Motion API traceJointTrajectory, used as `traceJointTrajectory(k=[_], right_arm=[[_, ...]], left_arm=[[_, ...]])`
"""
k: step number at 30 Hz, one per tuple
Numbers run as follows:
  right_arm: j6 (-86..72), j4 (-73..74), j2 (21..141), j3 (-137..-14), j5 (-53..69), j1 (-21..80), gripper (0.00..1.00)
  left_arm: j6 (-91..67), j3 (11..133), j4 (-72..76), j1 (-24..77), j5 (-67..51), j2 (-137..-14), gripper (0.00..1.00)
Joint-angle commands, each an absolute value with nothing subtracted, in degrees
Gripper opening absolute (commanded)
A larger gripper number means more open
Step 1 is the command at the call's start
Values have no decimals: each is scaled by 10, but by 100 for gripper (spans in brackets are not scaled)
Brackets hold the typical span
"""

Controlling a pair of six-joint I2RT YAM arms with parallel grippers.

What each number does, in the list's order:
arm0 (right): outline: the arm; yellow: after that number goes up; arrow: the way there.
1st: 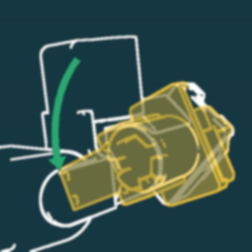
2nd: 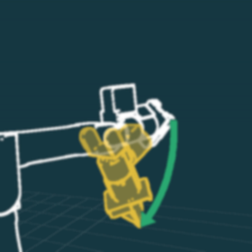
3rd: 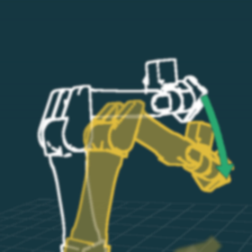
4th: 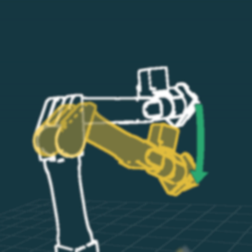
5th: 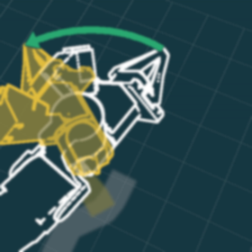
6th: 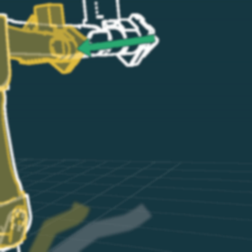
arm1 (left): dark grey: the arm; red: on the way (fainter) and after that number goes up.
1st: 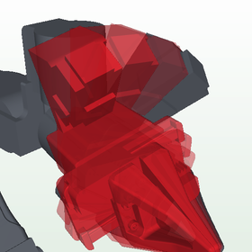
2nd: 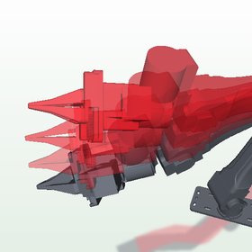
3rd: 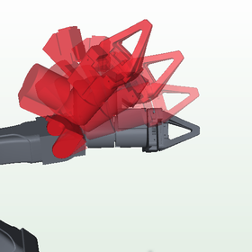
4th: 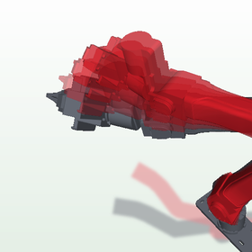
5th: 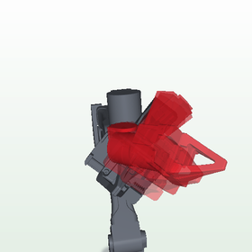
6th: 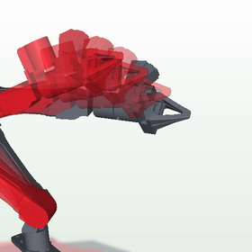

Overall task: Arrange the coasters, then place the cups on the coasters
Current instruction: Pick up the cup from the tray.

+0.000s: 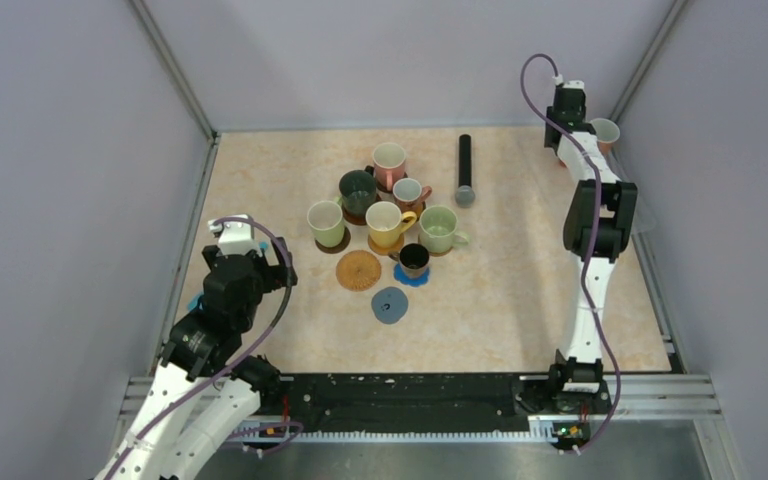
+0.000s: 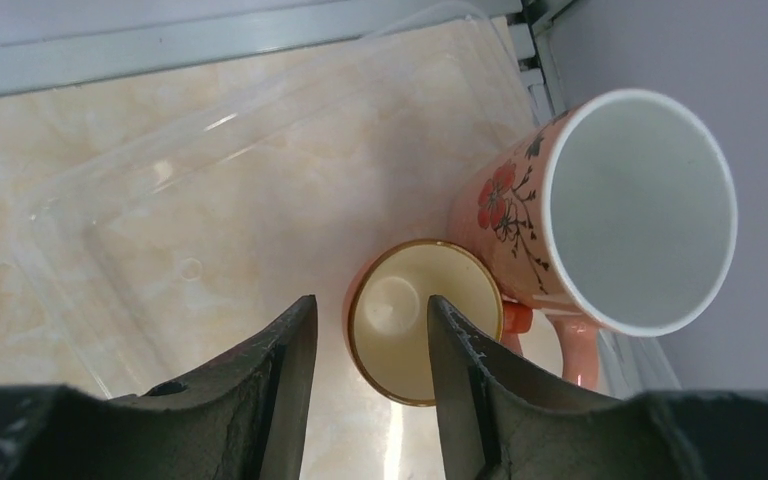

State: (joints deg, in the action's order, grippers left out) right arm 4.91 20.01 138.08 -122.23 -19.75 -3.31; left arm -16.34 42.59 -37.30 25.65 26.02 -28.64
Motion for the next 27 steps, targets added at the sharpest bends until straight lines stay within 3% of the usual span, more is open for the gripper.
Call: traceJointTrajectory(k=[1,15,18,23,27], right_arm=[[48,187,1384,-1210,-192,-37,42],[72,176,1402,-1213,-176,-38,34],[76,175,1403,-1209,-170,-38,25],[92,171,1379,-1210,-138,-38,0],[99,177,1357,-1221,-83,-38,0]], left_arm=[[-158,438,-354,256,276,-281,99],[-154,438,-353,256,271,-286,99],[-154,437,-353,256,270,-284,99],[-154,438,-353,256,270,-284,99],[-154,438,-354,257,269,-282,99]])
